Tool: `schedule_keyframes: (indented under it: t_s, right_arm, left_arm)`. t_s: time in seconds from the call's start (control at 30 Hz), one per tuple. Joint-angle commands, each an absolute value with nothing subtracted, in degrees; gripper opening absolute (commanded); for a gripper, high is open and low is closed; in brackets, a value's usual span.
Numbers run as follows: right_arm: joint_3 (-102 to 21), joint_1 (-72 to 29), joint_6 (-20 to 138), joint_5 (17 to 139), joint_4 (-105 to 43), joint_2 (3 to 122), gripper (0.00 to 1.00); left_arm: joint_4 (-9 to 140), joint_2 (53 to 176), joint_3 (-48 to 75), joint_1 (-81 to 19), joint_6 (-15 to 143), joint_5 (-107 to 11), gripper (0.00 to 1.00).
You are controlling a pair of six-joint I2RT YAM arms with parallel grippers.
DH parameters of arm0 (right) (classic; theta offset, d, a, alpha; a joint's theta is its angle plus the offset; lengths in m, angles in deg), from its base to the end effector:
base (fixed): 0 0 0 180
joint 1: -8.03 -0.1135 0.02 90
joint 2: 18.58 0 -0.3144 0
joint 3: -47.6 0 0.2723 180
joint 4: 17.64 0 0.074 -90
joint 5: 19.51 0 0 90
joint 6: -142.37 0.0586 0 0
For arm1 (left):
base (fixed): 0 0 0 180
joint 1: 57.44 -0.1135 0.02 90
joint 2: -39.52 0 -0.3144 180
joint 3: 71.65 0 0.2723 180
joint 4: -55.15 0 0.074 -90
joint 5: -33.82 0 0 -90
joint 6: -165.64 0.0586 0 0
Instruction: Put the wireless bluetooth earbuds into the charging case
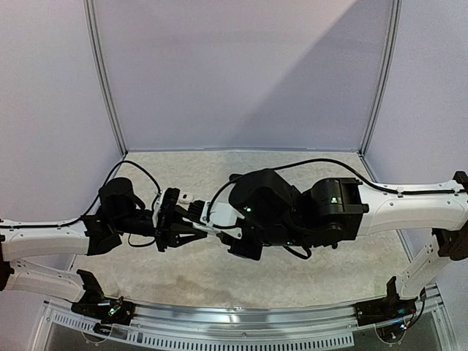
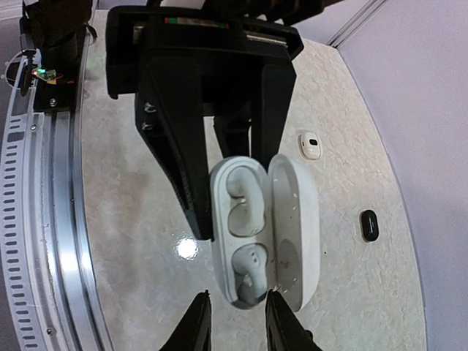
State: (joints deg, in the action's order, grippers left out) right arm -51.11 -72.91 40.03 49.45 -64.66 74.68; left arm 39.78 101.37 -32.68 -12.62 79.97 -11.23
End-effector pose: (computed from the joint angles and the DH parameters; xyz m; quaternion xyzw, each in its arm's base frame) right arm 0.0846 0.3969 0.3679 -0.6005 0.6701 0.0897 0.4270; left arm 0.1389 -0.1964 0.2697 0.5182 0.5270 -0.4805 0.4721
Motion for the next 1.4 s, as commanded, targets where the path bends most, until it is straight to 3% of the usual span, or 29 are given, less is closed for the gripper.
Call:
schedule_keyframes:
  t_s: [0.0,0.13,0.23,0.33,0.43,0.73,0.9,1.13,1.27,1.37]
  right_arm:
    - [-54.0,-72.7,42.4,54.1,-68.6,68.9,0.28]
    - [-51.9,-72.3,45.9,54.7,-64.6,63.4,0.36]
    - [-48.6,-72.1,48.7,49.8,-60.6,59.5,0.38]
    - [-47.4,-71.9,51.2,40.5,-61.1,58.2,0.39]
    - [-46.9,-71.5,54.2,32.4,-61.6,59.1,0.4]
    - [-48.6,-70.5,57.7,28.7,-61.7,63.8,0.41]
    - [-45.2,-69.1,54.8,26.2,-36.4,69.6,0.4]
    - [-45.9,-68.8,58.2,27.0,-14.2,84.9,0.38]
    - [-45.0,-68.9,66.8,25.3,-18.6,89.8,0.36]
    - [-38.3,-68.9,76.4,21.7,-19.8,86.5,0.36]
  left_arm:
    - [40.9,100.9,-32.8,-12.6,80.3,-16.0,0.0]
    - [46.2,99.8,-32.1,-12.6,97.2,-23.0,0.0]
    - [48.1,99.4,-31.5,-12.5,128.3,-36.0,0.0]
    - [38.8,102.1,-32.3,-13.1,160.2,-46.5,0.0]
    - [34.5,102.3,-31.4,-13.2,169.4,-47.6,0.0]
    - [35.3,100.4,-33.3,-12.7,173.9,-45.9,0.0]
    - [39.4,99.8,-32.2,-12.1,164.9,-44.9,0.0]
    - [42.5,98.2,-28.9,-11.8,152.8,-47.6,0.0]
    - [44.2,96.5,-27.5,-11.8,145.1,-48.6,0.0]
    - [47.3,95.2,-27.4,-11.8,141.5,-48.6,0.0]
